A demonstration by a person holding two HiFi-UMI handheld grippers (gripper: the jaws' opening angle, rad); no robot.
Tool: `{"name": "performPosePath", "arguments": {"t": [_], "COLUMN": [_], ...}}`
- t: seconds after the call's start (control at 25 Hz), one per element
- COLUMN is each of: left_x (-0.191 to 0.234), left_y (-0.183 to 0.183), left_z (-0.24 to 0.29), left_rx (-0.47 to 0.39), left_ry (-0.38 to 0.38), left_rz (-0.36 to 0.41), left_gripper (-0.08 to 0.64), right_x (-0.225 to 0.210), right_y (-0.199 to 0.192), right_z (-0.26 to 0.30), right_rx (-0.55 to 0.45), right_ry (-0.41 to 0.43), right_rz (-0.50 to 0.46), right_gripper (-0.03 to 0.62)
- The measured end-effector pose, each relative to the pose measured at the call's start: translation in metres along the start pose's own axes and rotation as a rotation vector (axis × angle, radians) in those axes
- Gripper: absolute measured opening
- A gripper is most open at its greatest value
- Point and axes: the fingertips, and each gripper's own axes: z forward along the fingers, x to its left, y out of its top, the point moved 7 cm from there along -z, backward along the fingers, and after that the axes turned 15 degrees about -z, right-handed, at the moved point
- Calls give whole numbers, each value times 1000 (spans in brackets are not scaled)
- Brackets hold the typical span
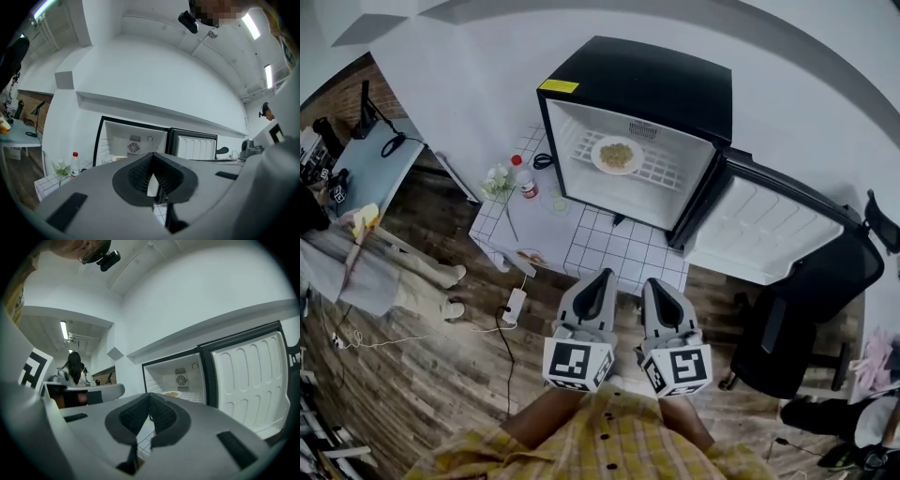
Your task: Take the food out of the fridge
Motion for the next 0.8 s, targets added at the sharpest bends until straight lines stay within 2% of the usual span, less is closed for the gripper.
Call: {"name": "performPosePath", "arguments": {"t": [0.44,0.8], "left_x": [58,96], "left_y": [27,41], "left_z": [78,119], "left_rx": [43,75], "left_ry": [-55,-115], "left_rz": [-19,-34], "left_gripper": [6,6], "right_x": [-15,-18], "right_y": [6,11], "right_z": [82,140], "right_rx": [42,70], "right_ry": [-82,-130], "right_rz": [5,26], "right_gripper": [6,6]}}
